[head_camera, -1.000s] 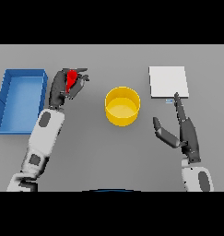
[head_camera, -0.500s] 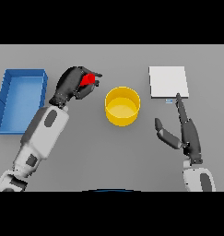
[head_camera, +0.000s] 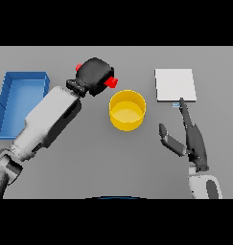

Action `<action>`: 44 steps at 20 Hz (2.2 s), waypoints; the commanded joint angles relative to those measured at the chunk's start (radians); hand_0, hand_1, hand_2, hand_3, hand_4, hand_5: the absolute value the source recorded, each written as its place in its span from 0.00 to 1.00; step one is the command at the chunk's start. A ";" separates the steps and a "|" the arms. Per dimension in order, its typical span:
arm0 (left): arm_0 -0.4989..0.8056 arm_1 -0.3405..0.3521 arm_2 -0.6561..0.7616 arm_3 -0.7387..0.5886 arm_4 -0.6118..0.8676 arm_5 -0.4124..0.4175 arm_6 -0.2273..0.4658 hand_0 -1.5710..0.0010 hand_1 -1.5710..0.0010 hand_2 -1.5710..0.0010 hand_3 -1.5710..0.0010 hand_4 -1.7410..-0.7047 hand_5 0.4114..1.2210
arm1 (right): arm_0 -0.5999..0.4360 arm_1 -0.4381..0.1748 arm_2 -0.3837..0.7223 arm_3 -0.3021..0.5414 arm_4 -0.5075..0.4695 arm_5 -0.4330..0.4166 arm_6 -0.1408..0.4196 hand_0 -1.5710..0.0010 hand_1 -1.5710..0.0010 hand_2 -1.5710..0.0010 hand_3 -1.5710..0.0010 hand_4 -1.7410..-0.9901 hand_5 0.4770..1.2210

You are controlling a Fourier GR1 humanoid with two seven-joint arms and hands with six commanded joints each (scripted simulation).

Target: Pick up the red beaker and tilt it to pour out 1 green nut into yellow bowl. Pick up the yellow bowl and place it on the metallic measuring scale.

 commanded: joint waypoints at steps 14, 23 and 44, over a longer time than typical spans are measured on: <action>-0.240 -0.043 -0.312 0.201 -0.328 -0.177 -0.046 0.00 0.00 0.00 0.00 0.01 1.00 | 0.008 0.004 0.005 -0.005 -0.022 0.023 -0.003 1.00 1.00 1.00 1.00 0.91 0.30; -0.274 -0.092 -0.431 0.235 -0.458 -0.128 -0.042 0.00 0.00 0.00 0.00 0.01 1.00 | -0.001 0.018 0.004 0.016 -0.008 0.001 0.001 1.00 1.00 1.00 1.00 0.89 0.27; -0.641 -0.046 -0.277 0.527 -0.422 -0.093 -0.185 0.00 0.00 0.00 0.22 0.01 1.00 | -0.016 0.015 0.002 0.007 -0.004 -0.007 0.003 1.00 1.00 1.00 1.00 0.97 0.27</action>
